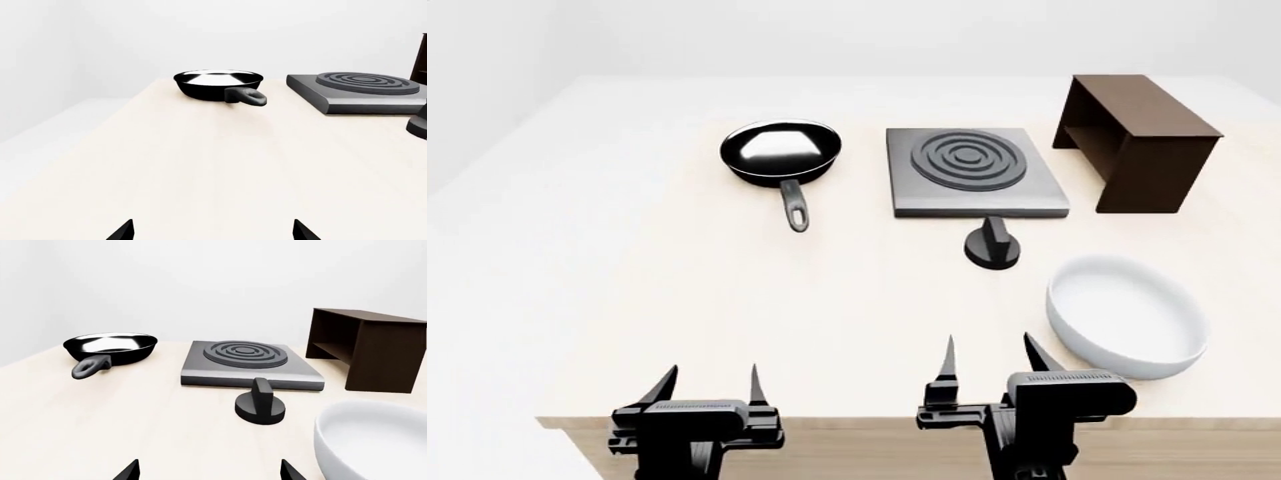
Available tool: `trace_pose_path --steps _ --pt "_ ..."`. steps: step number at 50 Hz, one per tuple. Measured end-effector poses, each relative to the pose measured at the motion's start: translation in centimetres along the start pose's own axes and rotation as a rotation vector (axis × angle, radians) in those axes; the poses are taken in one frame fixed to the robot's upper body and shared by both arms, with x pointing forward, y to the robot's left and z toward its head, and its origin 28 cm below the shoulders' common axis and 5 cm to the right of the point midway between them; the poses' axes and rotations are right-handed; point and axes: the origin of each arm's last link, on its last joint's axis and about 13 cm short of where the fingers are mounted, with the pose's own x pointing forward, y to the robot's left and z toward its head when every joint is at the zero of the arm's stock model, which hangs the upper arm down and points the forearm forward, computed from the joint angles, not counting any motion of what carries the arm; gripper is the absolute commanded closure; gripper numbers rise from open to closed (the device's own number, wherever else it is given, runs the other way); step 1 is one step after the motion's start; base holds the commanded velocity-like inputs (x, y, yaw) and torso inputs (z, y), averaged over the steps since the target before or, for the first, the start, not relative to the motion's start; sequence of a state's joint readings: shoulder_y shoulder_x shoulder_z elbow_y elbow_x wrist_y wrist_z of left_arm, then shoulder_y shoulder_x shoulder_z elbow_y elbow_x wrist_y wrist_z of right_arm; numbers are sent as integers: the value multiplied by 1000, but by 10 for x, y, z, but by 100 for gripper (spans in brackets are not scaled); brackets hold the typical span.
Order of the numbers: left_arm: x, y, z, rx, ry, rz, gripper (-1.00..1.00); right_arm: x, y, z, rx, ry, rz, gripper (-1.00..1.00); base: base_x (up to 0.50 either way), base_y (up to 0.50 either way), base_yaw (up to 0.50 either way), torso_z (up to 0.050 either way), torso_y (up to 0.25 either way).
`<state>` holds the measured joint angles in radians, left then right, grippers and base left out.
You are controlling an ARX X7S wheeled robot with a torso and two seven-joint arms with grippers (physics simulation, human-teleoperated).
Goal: Turn on the stove.
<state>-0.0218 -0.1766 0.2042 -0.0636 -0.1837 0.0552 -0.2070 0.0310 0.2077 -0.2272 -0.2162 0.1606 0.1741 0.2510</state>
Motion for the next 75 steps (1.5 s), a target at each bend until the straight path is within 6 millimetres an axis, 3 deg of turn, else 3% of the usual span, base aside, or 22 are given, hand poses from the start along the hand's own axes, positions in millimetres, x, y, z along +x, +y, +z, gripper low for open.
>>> trace_pose_path --steps 38,75 --pt "0 2 -2 -5 5 7 -100 1 2 -4 -6 11 7 -100 101 0 0 0 0" --pt "0 3 -3 -7 7 9 -100 2 3 -6 -8 17 7 -100 277 0 0 0 0"
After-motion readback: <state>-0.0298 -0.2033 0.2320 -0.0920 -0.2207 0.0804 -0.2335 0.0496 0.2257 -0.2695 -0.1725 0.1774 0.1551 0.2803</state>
